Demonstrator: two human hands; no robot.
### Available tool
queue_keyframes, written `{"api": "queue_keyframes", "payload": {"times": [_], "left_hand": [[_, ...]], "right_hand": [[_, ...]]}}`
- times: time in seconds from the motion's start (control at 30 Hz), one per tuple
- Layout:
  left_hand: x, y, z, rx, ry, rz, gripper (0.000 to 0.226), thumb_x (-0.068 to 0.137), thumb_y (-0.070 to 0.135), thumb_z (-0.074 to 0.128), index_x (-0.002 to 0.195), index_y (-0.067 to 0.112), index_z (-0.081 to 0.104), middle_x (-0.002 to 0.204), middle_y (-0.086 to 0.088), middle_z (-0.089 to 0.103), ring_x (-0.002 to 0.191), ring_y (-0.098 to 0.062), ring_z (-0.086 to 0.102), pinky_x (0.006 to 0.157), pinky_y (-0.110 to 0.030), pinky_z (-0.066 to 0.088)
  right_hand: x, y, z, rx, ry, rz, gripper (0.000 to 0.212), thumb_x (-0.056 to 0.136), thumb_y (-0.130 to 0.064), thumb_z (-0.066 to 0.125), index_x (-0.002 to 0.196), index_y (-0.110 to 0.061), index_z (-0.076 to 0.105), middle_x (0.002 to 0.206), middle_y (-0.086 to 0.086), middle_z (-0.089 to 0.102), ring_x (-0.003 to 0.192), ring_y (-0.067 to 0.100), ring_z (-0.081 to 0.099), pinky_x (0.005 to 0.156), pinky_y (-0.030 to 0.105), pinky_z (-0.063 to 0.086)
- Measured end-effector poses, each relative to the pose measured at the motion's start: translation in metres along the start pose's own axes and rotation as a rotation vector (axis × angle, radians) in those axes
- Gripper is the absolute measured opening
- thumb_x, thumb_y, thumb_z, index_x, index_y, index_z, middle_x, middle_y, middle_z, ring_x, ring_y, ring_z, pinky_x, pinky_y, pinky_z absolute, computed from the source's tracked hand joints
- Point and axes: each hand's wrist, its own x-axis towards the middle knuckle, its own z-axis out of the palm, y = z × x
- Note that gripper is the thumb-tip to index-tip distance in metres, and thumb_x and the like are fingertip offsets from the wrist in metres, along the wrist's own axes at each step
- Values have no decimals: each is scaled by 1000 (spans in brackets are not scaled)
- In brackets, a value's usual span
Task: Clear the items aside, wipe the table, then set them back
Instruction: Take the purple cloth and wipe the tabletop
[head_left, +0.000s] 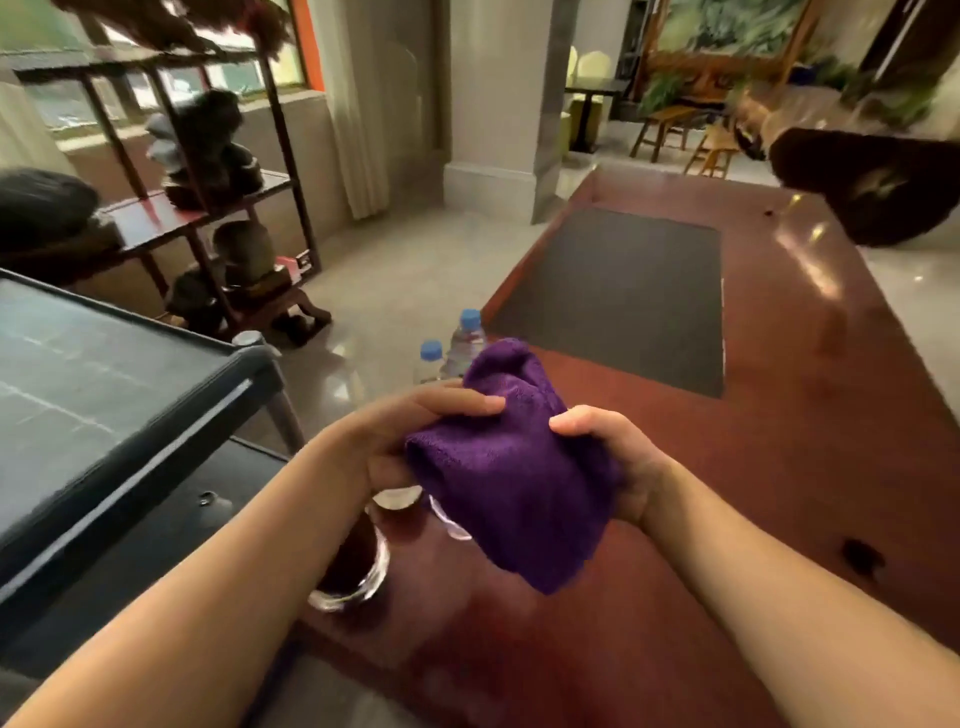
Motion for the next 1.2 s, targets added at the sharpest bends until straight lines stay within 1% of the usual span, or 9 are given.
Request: {"api": "queue_keyframes", "payload": {"times": [0.13, 0.37, 0.6, 0.7, 0.83, 1.0, 1.07, 1.13, 1.2], "left_hand": [[55, -45, 47, 79, -80, -119, 41, 75, -1, 66, 115, 6, 64, 102, -15, 73, 85, -27, 73, 70, -35, 60], [114, -132, 106, 153, -135, -338, 43, 74, -3, 66, 116, 9, 66, 109, -17, 72, 90, -26, 73, 72, -34, 59], [148, -188, 132, 197, -144, -479, 43, 78, -6, 66, 120, 4, 64, 114, -19, 70, 93, -27, 72, 79, -36, 61], [161, -200, 139, 256, -128, -526, 40, 74, 1, 70, 113, 5, 65, 106, -13, 73, 91, -23, 72, 79, -33, 60], [175, -208, 140, 292, -169, -531, 38, 70, 0, 72, 107, 8, 69, 100, -9, 74, 87, -20, 73, 73, -30, 60], [182, -223, 134, 342, -56, -348, 28, 83, -1, 67, 107, 13, 67, 98, -10, 69, 74, -9, 70, 59, -21, 55], [182, -235, 123, 611, 107, -128, 22, 91, 1, 63, 107, 16, 65, 105, -11, 66, 75, -4, 67, 63, -17, 52], [179, -249, 105, 1150, 288, 128, 26, 91, 13, 65, 117, 17, 63, 118, -7, 64, 101, -11, 63, 86, -19, 45], [172, -266, 86, 1506, 367, 200, 46, 92, 30, 64, 135, 17, 55, 142, -9, 51, 138, -28, 39, 113, -38, 28]], "right_hand": [[-73, 35, -48, 134, 75, -59, 42, 75, -16, 65, 114, -1, 70, 109, 19, 72, 100, 30, 70, 86, 37, 54], [-168, 115, -98, 355, 330, -42, 66, 48, -11, 78, 111, 6, 69, 109, 23, 71, 99, 35, 69, 84, 42, 56], [-211, 163, -122, 563, 399, -98, 62, 57, -5, 65, 118, 7, 65, 117, 24, 67, 107, 36, 65, 95, 45, 52], [-220, 174, -131, 623, 430, -118, 69, 61, -4, 56, 129, 8, 56, 127, 27, 58, 116, 39, 57, 108, 50, 40], [-227, 185, -136, 699, 479, -162, 68, 59, -4, 59, 126, 9, 58, 123, 26, 61, 113, 39, 59, 106, 49, 42], [-239, 202, -140, 832, 626, -179, 63, 54, -3, 61, 116, 9, 64, 112, 25, 67, 103, 38, 64, 97, 47, 50], [-251, 206, -144, 845, 755, -174, 57, 53, -3, 58, 108, 7, 69, 107, 24, 68, 96, 37, 66, 94, 47, 50], [-270, 203, -150, 855, 907, -217, 51, 53, -4, 55, 100, 5, 73, 103, 23, 69, 91, 36, 67, 95, 48, 47], [-294, 196, -161, 844, 1081, -309, 44, 54, -2, 51, 91, 0, 75, 97, 20, 71, 86, 34, 69, 95, 48, 46]]}}
